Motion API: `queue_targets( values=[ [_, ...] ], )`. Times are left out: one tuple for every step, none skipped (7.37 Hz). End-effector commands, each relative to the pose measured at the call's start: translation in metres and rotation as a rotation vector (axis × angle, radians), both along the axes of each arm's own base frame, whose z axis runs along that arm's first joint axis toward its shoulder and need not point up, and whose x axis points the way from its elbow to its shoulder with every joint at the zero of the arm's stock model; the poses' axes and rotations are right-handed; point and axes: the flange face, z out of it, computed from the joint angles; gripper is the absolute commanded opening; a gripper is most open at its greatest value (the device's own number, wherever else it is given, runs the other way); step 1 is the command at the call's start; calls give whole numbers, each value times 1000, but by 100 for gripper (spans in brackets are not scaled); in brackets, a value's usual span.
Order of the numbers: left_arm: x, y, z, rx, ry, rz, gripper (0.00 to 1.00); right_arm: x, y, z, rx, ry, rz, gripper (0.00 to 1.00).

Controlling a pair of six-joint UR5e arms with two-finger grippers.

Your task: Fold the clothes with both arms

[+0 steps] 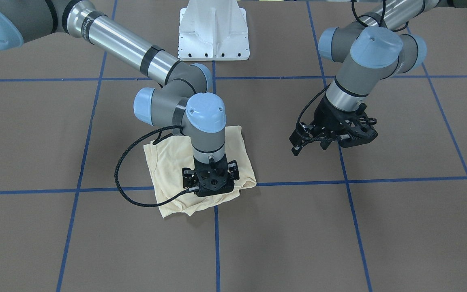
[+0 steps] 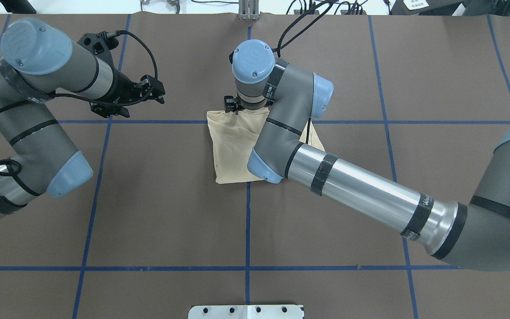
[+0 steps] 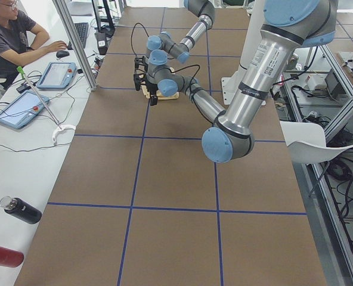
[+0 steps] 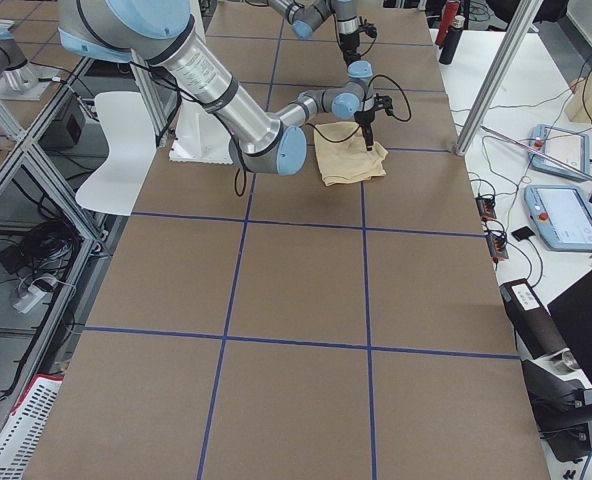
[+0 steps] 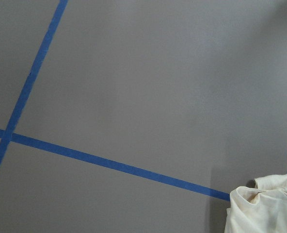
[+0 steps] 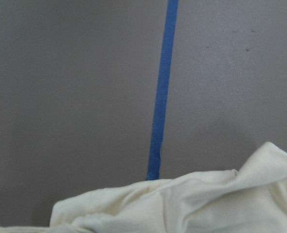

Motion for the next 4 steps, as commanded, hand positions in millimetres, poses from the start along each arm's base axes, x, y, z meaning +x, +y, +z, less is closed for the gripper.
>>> queue_targets(
  values=[
    [0, 0, -1, 2, 3, 0, 99, -8, -8, 10, 15, 1, 5, 100],
    [0, 0, -1, 1, 1, 0, 99, -13, -13, 12, 39, -12, 18, 100],
    [0, 0, -1, 3, 4, 0, 99, -14, -18, 4, 62, -28, 29, 100],
    [0, 0, 1, 4, 2, 1, 99, -13, -20, -1, 85, -21, 43, 100]
  ],
)
